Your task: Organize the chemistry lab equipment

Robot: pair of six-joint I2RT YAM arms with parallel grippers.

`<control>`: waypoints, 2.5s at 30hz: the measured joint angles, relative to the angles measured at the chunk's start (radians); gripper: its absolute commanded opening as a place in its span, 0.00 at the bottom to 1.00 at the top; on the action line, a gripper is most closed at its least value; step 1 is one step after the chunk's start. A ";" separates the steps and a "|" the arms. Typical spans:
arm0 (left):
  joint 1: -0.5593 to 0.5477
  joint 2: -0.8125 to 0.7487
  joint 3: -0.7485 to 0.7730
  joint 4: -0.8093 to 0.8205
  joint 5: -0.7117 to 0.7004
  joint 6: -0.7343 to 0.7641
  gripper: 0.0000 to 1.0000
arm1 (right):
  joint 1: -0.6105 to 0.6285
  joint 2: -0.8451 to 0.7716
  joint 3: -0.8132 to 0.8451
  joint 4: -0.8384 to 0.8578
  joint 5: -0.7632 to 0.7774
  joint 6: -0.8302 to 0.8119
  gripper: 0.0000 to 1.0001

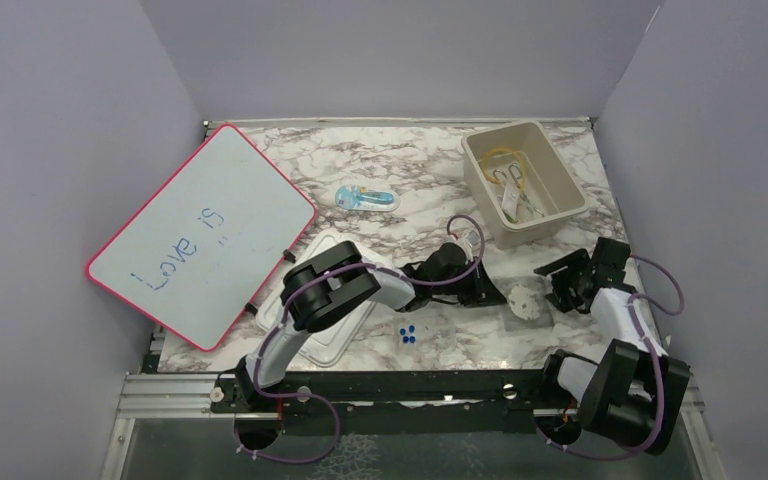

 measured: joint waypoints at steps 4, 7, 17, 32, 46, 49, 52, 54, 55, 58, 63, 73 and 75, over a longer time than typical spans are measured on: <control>-0.001 -0.027 -0.053 0.045 -0.001 0.022 0.00 | 0.000 -0.029 0.001 -0.038 0.015 -0.011 0.67; -0.005 -0.061 -0.083 0.062 -0.002 0.040 0.00 | 0.003 -0.051 0.007 -0.079 0.015 -0.017 0.68; 0.005 -0.238 -0.145 0.058 -0.002 0.121 0.00 | 0.003 -0.108 0.137 -0.146 0.029 -0.053 0.72; 0.049 -0.510 -0.019 -0.299 -0.028 0.281 0.00 | 0.003 -0.114 0.368 -0.166 0.085 -0.136 0.72; 0.233 -0.298 0.567 -0.560 -0.136 0.394 0.00 | 0.003 -0.190 0.238 -0.179 0.037 -0.140 0.69; 0.232 -0.162 0.719 -0.621 -0.139 0.433 0.00 | 0.003 -0.202 0.227 -0.193 0.013 -0.147 0.69; 0.227 -0.047 0.834 -0.671 -0.141 0.477 0.00 | 0.003 -0.225 0.222 -0.194 0.007 -0.156 0.69; 0.227 0.035 0.911 -0.702 -0.141 0.505 0.00 | 0.003 -0.241 0.209 -0.193 0.002 -0.157 0.69; 0.227 0.063 0.936 -0.711 -0.141 0.515 0.00 | 0.003 -0.248 0.200 -0.193 -0.003 -0.159 0.68; 0.227 0.143 1.013 -0.740 -0.139 0.531 0.00 | 0.003 -0.252 0.176 -0.194 -0.019 -0.164 0.68; 0.228 0.208 1.069 -0.746 -0.133 0.518 0.06 | 0.003 -0.252 0.165 -0.194 -0.035 -0.172 0.68; 0.227 0.237 1.037 -0.702 -0.135 0.428 0.23 | 0.003 -0.253 0.165 -0.194 -0.045 -0.175 0.68; 0.227 0.245 1.042 -0.713 -0.136 0.436 0.30 | 0.003 -0.253 0.165 -0.194 -0.045 -0.175 0.68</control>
